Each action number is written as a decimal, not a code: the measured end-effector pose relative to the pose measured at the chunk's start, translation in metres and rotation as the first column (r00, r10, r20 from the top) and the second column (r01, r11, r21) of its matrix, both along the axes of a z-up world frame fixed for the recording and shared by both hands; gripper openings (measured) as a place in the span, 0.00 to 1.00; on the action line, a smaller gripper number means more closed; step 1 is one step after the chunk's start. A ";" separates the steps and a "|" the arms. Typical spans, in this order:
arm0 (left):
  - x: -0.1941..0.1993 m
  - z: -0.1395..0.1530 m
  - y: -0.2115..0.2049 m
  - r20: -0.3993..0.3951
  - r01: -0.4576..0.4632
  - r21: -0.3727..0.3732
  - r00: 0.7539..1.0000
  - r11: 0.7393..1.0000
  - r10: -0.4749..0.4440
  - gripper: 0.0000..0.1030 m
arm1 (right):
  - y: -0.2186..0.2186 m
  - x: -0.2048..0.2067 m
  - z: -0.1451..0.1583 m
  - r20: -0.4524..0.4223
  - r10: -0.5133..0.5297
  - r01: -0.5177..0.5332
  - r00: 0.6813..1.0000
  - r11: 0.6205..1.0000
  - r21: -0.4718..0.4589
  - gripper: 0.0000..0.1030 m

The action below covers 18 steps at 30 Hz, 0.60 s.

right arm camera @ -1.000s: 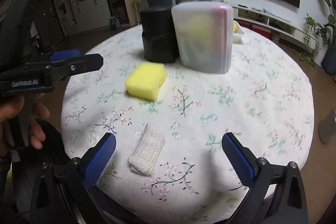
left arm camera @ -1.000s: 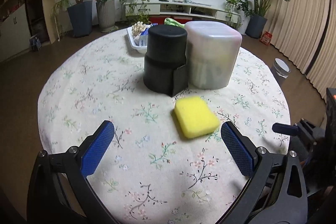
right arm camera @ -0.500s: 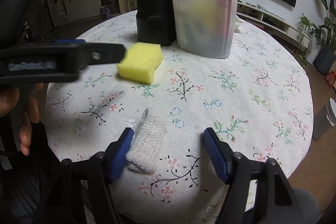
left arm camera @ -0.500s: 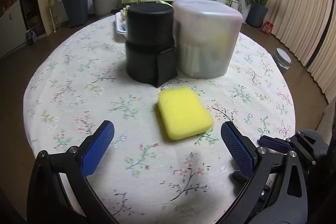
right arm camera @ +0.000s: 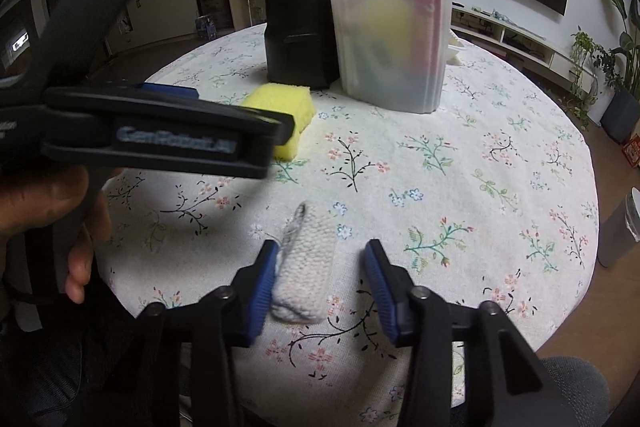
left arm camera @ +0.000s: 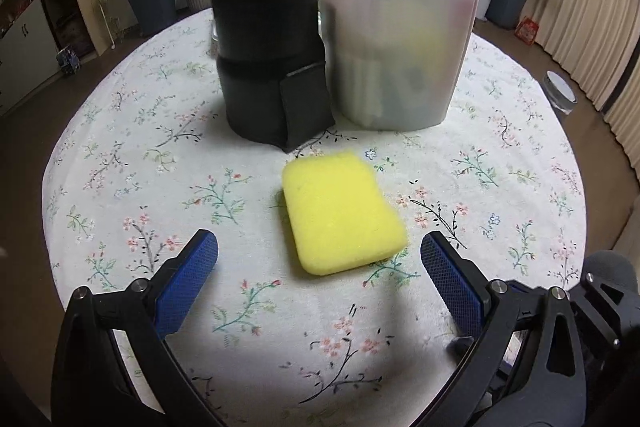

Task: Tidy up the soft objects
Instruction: 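Grasp the yellow sponge with the left tool while the right tool grasps the white knitted cloth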

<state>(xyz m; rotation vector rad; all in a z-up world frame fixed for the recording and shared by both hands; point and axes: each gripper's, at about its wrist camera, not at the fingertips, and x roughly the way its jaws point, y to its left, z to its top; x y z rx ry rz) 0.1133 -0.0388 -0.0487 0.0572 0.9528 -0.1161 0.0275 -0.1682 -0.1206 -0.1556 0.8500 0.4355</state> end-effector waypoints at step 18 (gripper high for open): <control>0.002 -0.011 -0.005 -0.004 -0.040 -0.011 0.999 0.999 0.040 0.46 | -0.005 -0.005 0.004 -0.022 0.024 -0.024 0.999 0.999 0.026 0.26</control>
